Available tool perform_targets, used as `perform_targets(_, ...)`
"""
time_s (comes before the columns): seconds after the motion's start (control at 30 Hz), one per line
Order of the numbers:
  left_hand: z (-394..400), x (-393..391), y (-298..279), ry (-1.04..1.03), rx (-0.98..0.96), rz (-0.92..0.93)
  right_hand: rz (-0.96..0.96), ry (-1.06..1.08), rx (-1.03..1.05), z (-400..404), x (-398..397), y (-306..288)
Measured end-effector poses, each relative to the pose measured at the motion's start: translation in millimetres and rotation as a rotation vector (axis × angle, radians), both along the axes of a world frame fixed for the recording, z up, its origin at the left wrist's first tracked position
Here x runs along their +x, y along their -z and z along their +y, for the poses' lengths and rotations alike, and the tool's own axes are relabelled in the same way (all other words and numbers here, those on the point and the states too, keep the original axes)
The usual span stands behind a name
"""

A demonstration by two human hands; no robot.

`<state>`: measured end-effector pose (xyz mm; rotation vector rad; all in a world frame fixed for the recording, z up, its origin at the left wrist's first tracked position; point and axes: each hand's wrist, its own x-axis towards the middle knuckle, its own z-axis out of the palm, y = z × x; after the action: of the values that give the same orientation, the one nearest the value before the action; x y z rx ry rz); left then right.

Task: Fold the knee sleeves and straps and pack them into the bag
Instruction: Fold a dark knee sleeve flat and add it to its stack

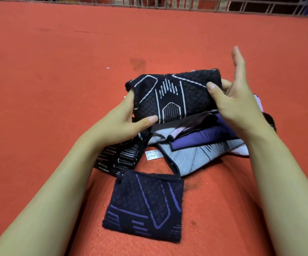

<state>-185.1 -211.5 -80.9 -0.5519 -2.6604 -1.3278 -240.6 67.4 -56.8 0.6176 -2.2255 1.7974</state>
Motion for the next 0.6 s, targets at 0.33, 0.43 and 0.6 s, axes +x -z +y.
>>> perform_targets(0.33, -6, -5, -6, -0.322, 0.255, 0.114, -0.005, 0.274, 0.077, 5, -5, 13)
perform_targets(0.43, -8, -5, -6, -0.396, 0.331, 0.109, 0.025, 0.257, 0.075, 4, -3, 9)
perform_targets(0.6, -8, -5, -5, -0.277, 0.480, 0.078, 0.007, 0.014, 0.437, 14, 2, 2)
